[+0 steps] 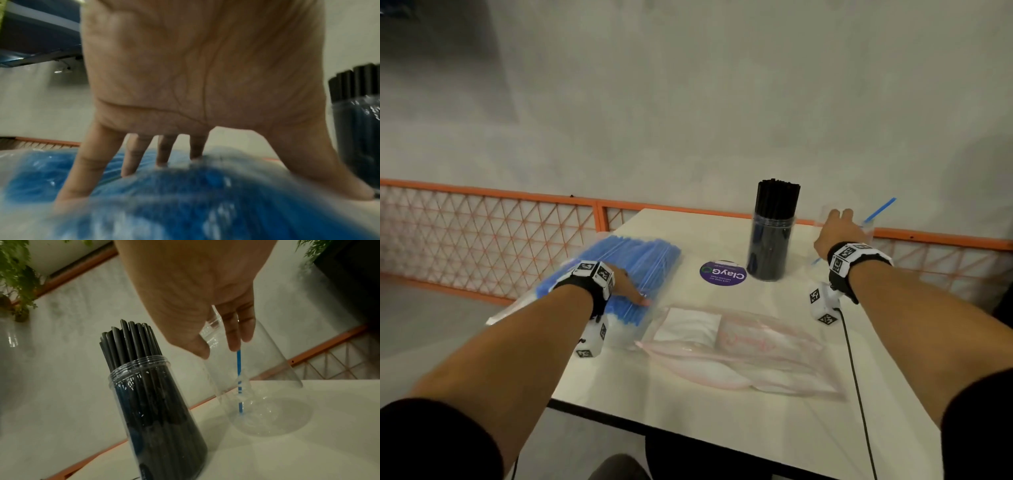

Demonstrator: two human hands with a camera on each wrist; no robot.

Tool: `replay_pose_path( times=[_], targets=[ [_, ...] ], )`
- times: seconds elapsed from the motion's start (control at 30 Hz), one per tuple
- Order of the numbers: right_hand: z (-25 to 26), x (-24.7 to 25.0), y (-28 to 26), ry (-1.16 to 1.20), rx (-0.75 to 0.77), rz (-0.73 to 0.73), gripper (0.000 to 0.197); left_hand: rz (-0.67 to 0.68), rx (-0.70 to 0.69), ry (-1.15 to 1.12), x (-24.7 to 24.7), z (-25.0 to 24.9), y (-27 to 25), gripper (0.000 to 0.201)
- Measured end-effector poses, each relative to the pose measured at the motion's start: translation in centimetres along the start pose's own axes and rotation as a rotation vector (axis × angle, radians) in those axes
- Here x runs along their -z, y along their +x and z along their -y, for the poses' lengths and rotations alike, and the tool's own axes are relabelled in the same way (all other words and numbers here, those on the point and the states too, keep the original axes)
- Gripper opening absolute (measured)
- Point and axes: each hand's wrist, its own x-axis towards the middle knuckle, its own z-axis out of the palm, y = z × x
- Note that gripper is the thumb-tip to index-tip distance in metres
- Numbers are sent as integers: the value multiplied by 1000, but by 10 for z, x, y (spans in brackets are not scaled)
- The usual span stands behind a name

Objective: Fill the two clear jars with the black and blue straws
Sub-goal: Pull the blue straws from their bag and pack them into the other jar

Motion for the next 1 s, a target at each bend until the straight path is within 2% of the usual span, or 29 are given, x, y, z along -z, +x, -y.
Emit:
replay_pose_path(
  times=[0.17,0.23,0.37,0.5,0.63,0.77,0.87,1.0],
  targets=[
    [-7,-2,-3,85,1,-60,20,-120,-5,-114,-11,-9,3,117],
    [-8,2,-9,153,-12,-117,17,-161,-20,-126,-11,-11,0,115],
    [1,21,-23,296,8,-306,27,-251,-24,-137,-9,-11,-6,96],
    [11,48,-40,383,109,-553,18,-401,-45,-142,-5,-5,-13,72],
    [14,72,-63,433,210,-730,16,-446,-48,-184,-3,4,-13,65],
    [25,87,-88,457,348,-765,17,-503,-59,-218,2,14,-13,69],
    [47,88,-104,486,479,-758,16,-574,-77,-314,8,23,-8,58],
    [85,71,-114,508,596,-596,14,-633,-76,-374,24,32,-8,54]
  ],
)
